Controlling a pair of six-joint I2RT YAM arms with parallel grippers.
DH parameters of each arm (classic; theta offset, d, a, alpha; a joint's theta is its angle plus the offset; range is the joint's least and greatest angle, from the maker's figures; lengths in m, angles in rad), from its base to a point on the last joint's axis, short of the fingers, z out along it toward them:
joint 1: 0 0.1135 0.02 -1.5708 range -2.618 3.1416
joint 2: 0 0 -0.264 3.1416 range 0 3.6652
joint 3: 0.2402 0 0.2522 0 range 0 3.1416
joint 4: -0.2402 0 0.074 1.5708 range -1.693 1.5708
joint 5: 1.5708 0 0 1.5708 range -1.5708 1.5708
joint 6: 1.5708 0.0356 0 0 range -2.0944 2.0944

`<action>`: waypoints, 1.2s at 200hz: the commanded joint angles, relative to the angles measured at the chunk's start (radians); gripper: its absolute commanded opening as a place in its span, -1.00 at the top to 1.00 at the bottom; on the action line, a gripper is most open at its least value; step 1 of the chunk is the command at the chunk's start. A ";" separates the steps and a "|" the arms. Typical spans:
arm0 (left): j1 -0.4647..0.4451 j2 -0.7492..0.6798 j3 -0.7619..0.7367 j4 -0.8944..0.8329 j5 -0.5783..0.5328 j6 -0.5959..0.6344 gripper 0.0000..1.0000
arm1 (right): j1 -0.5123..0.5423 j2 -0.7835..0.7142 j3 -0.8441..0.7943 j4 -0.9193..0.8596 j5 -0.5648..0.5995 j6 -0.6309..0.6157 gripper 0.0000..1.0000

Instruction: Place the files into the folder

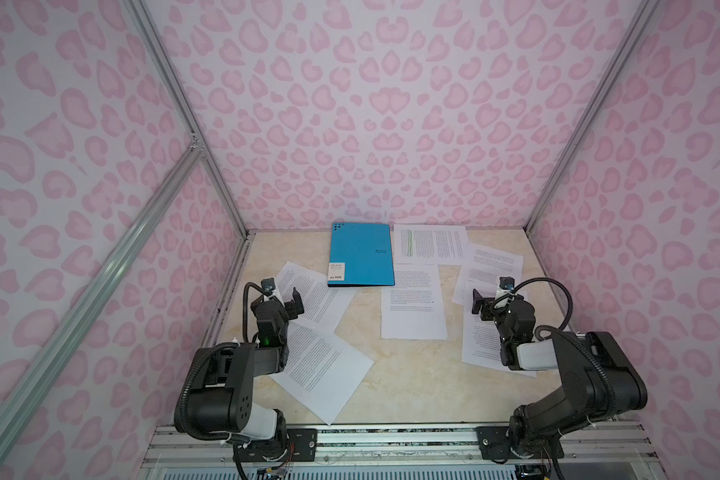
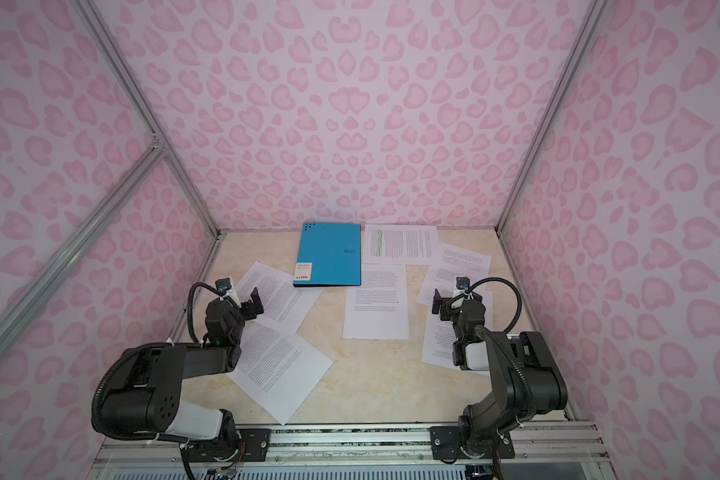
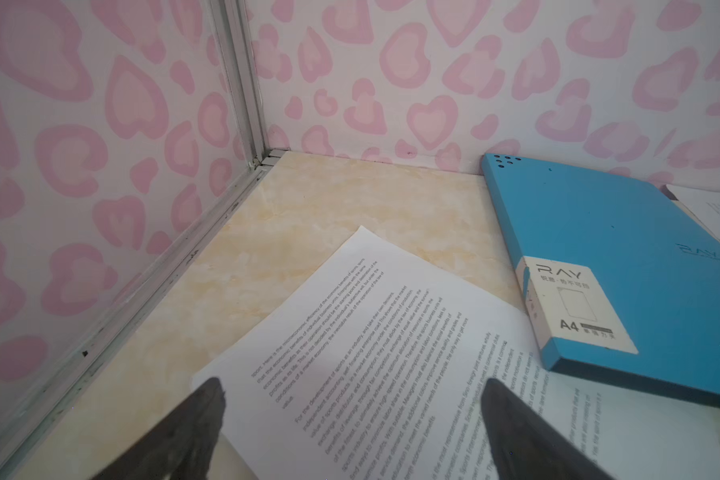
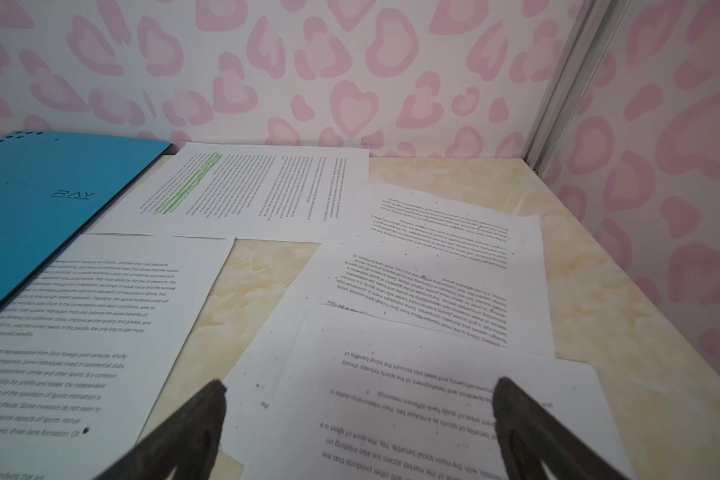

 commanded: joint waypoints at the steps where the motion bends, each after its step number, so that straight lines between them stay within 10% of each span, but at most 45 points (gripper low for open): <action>1: 0.000 -0.007 -0.002 0.014 0.040 0.022 -0.95 | 0.008 -0.003 -0.005 0.016 0.040 -0.005 -1.00; 240: -0.009 -0.025 -0.007 0.013 0.006 0.020 -0.95 | -0.013 -0.063 0.008 -0.056 0.109 0.048 -1.00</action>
